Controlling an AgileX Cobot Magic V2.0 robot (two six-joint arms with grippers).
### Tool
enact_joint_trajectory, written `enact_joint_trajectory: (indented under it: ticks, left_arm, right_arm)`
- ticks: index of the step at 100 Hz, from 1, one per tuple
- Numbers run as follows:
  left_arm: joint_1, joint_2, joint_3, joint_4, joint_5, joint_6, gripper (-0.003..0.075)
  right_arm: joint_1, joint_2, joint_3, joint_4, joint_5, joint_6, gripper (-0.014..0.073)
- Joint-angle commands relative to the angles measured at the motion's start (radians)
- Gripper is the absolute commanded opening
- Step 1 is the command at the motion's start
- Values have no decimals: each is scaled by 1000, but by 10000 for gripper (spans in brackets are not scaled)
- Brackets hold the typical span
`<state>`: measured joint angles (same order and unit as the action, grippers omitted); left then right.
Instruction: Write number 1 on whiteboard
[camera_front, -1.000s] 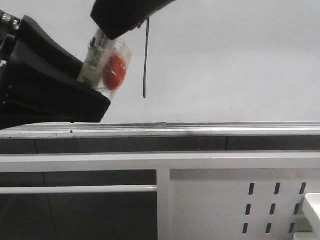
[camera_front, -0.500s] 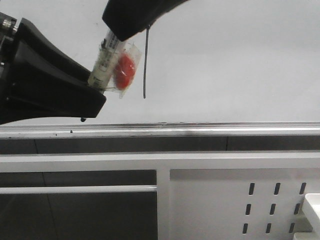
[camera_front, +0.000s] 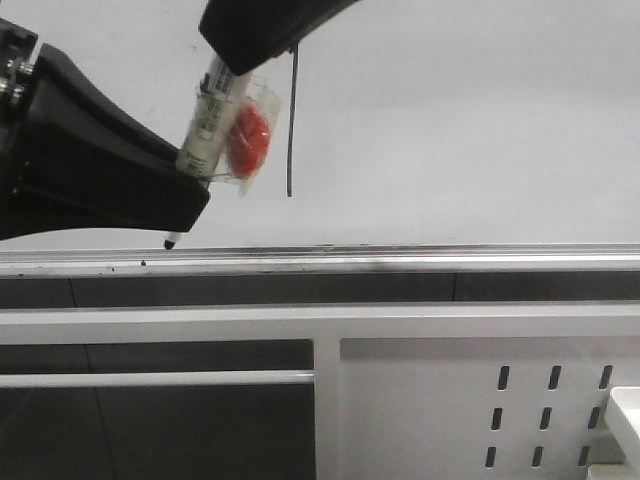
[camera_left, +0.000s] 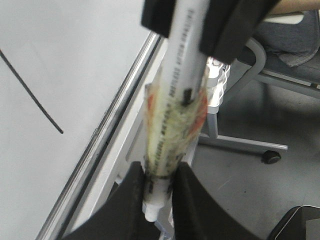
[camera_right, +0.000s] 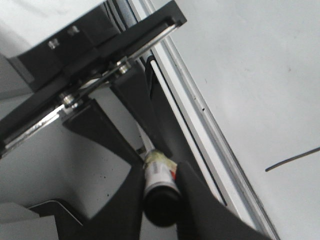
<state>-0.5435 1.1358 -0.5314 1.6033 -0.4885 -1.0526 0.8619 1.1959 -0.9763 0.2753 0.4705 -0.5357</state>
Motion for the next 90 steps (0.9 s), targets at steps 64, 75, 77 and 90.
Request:
enact_joint_trajectory:
  ticks: [64, 75, 77, 90]
  left_arm:
    - [-4, -18, 29, -264, 128, -132, -20]
    - [-4, -33, 29, -402, 126, -61, -20]
    - [-4, -36, 29, -432, 126, -46, -20]
    - [-4, -76, 34, -623, 84, 82, -20]
  right_arm:
    - [-196, -244, -32, 2, 137, 29, -59]
    - [-207, -272, -18, 2, 151, 29, -59]
    - [-207, -275, -15, 2, 151, 29, -59]
    - [-207, -282, 19, 2, 151, 29, -59]
